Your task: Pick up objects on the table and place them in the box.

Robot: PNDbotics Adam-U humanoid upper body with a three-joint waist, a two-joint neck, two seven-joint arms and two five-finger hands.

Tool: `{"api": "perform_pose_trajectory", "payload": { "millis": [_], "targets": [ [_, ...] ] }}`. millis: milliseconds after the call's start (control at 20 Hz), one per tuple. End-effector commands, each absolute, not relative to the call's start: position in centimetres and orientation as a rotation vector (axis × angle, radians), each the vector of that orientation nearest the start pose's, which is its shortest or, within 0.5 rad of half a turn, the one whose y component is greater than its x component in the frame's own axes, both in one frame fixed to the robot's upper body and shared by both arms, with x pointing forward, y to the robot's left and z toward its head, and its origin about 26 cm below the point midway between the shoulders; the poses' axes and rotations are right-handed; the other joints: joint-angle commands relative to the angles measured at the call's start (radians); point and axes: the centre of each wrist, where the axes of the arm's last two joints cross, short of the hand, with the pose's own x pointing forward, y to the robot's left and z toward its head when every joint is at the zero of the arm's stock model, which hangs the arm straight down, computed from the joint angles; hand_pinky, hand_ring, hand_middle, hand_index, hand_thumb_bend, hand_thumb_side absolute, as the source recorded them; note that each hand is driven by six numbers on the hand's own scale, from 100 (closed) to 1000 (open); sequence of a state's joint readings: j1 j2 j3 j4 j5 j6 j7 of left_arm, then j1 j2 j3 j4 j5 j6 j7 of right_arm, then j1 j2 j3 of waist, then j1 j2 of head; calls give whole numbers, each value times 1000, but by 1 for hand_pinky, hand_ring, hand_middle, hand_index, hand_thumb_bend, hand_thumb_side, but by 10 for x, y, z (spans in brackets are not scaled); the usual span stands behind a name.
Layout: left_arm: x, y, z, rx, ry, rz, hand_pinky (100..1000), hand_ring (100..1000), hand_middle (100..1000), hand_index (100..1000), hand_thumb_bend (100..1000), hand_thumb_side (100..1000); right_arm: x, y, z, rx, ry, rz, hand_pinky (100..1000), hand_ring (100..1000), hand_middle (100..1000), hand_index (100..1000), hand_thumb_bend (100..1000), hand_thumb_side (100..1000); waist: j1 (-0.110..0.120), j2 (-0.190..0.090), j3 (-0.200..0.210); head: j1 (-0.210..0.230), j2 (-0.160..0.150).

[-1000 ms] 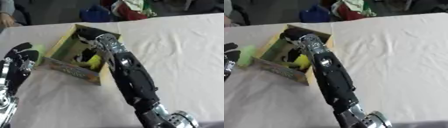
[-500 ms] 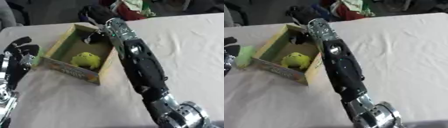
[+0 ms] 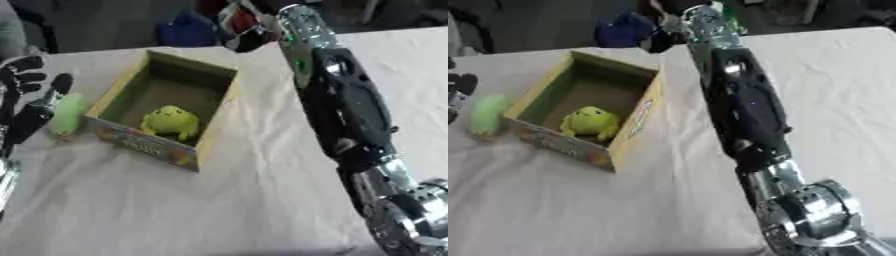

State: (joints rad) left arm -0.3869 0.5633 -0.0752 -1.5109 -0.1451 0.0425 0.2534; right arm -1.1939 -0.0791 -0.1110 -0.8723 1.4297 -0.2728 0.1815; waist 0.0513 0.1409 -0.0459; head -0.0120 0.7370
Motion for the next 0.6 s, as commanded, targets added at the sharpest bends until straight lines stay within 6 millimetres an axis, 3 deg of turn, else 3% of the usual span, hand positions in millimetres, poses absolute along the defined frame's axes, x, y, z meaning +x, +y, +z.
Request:
{"api": "perform_pose_trajectory", "payload": {
  "millis": [50,250,600],
  "targets": [
    [369,363,163,875,-1812,-475,786,769,757,828,696,619,497,-174,285,-1226,-1775,1427,713,814,820,898,351,323,2,-21,-5,6,-2],
    [380,383,175,973,-1714,-597,779,766,761,830,750,610,496,-211,289,-1245,-1751,1367,710,812,812,894,326,326,2,-25,-16,10,0],
    [393,410,167,1056,-1480,-856,749,735,743,819,761,434,494,-231,284,-1209,-1735,1309,707,811,805,887,287,346,6,-30,-37,23,10]
  ]
}}
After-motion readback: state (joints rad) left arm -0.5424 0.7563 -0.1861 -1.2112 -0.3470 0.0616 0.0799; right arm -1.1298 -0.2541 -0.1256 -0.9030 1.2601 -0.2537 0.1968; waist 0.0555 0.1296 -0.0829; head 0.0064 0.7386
